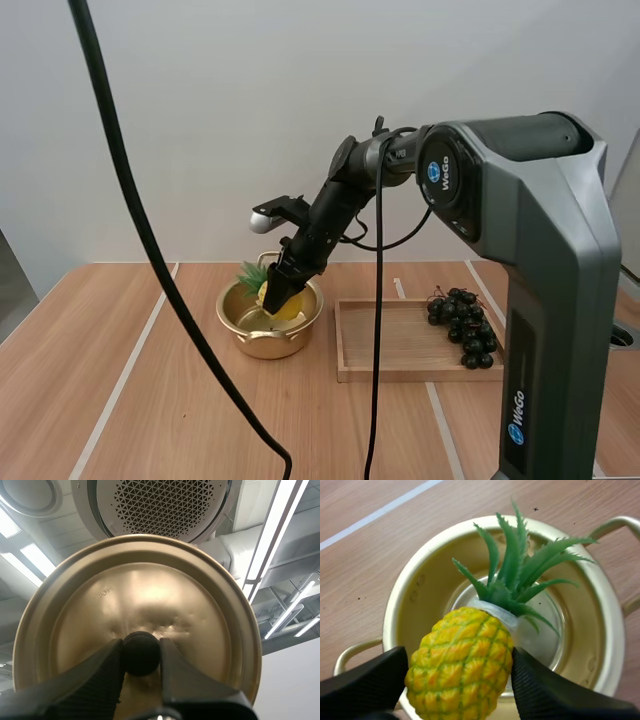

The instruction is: Open the pot, put the pineapple inside, and close it

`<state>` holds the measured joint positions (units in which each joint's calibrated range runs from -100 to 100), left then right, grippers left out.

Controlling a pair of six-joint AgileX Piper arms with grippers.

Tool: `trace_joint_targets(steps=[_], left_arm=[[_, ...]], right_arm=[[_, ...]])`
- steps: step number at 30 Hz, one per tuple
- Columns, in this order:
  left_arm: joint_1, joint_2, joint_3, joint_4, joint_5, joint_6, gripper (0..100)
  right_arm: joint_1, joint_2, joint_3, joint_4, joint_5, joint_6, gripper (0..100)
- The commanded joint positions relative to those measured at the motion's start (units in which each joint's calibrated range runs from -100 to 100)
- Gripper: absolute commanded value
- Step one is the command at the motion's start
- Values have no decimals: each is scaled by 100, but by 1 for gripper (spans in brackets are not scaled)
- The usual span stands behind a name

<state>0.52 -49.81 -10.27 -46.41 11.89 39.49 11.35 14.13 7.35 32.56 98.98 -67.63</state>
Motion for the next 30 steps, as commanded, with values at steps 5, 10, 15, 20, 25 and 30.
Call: trace_joint_targets(steps=[5, 10, 15, 20, 25, 30], left_arm=[[-11, -53, -20, 38, 29, -28, 0], [-11, -53, -20, 38, 29, -28, 0], [-11, -53, -20, 166, 44, -28, 0], [-11, -53, -20, 166, 67, -28, 0], [-11, -53, -20, 166, 90, -28, 0], [-11, -53, -20, 166, 90, -28, 0]], right_arm=[[1, 152, -53, -314, 102, -20, 0], [1, 175, -53, -329, 102, 27, 0], [1, 188, -53, -518, 102, 169, 0], [1, 188, -53, -522, 102, 247, 0], [1, 188, -53, -522, 102, 258, 0], [1, 188, -53, -500, 102, 355, 0]])
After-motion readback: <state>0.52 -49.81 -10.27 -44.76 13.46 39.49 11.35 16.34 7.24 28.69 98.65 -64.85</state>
